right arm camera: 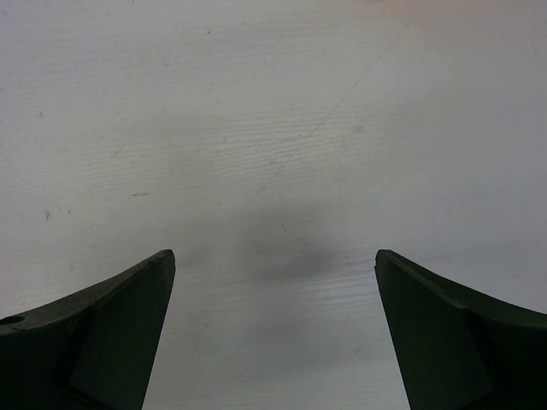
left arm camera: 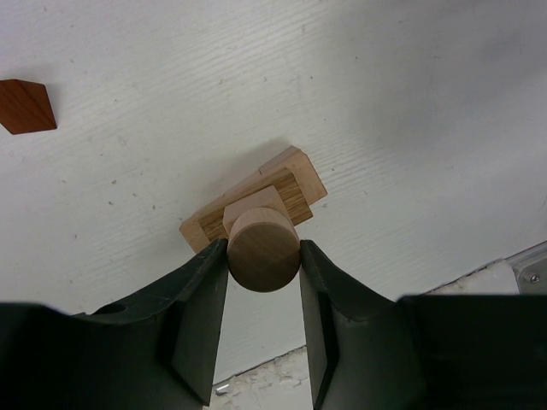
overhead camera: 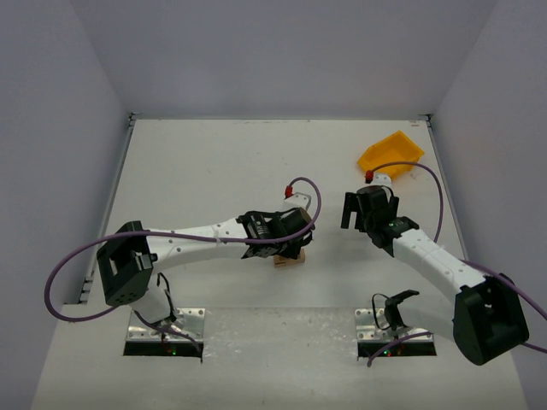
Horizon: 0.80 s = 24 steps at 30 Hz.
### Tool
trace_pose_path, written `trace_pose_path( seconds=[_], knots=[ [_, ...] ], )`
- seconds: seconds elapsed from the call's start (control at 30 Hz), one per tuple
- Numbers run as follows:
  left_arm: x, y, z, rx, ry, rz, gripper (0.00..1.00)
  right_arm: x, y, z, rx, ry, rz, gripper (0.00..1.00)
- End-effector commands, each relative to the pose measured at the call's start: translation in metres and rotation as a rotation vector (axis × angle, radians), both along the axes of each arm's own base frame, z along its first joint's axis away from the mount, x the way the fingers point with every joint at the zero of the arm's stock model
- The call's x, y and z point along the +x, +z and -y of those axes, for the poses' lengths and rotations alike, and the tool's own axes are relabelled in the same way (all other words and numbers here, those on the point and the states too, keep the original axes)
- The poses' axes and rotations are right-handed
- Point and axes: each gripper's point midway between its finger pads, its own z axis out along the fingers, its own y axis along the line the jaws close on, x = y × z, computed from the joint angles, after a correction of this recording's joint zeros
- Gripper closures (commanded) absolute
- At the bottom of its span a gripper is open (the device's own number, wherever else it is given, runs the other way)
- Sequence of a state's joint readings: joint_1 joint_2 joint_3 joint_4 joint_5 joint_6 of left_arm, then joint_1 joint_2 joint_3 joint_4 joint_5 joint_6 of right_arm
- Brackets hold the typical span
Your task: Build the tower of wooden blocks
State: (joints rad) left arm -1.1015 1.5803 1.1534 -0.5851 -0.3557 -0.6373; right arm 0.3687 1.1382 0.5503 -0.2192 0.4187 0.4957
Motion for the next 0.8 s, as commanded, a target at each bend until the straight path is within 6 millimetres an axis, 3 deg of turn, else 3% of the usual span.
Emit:
trace_pose_path(
  seconds=[0.0,0.77],
  knots=[
    [0.0,0.008,0.006,-0.042,0.0,0.023,0.62,0.013,0.016,0.0,-0.003,-0.016,0.05,0.01],
    [-0.008,0.023,0.013,-0.124,-0.058,0.023,0.45,0.013,0.016,0.0,0.0,-0.014,0.051,0.01]
  ],
)
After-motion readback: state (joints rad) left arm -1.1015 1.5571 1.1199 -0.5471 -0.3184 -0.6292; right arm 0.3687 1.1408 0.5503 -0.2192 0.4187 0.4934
